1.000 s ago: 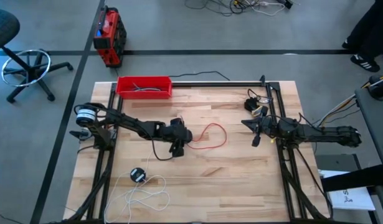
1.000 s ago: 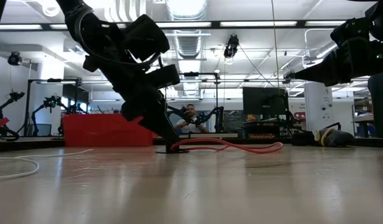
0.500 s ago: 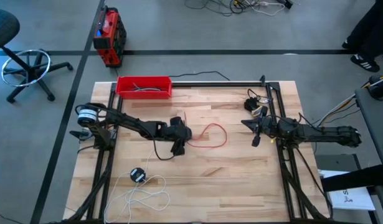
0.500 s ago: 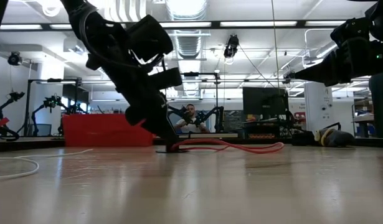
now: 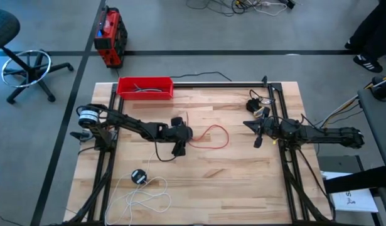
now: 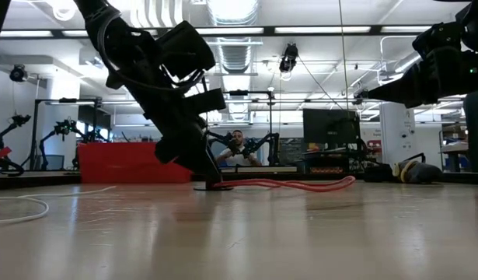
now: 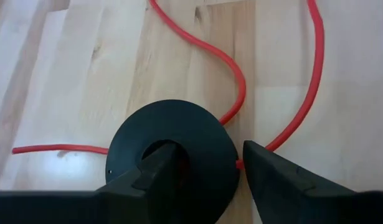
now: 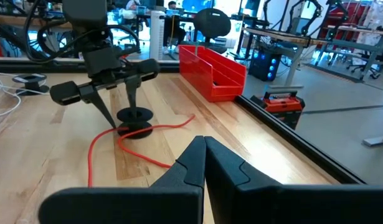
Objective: Coil cords
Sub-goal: Coil the red wire onto the black spool
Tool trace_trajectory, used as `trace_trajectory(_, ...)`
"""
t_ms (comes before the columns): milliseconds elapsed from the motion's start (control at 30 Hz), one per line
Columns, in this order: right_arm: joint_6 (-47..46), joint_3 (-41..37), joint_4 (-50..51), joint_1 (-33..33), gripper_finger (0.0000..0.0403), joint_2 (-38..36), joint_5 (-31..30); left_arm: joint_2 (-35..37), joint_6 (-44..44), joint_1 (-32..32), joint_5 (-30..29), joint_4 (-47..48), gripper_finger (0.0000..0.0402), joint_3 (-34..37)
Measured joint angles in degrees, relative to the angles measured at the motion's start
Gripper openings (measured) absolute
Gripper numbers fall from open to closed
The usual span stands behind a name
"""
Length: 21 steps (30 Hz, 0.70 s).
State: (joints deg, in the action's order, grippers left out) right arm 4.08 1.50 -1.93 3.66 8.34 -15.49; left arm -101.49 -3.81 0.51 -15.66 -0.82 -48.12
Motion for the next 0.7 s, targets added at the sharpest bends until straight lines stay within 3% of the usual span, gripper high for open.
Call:
trace_trajectory(167,0.0,0.0,0.0,0.0,0.0000,0.0,0.0,0.0,0.4,0.0,-0.4,0.0,0.0177,0.2)
trace_trajectory(467,0.0,0.0,0.0,0.0,0.0000,0.0,0.0,0.0,2.6,0.0,-0.3,0.9,0.0257,0.3)
trace_trajectory(700,0.0,0.0,0.0,0.0,0.0000,0.0,0.0,0.1,0.2,0.1,0.9,2.9,0.0253,0.5)
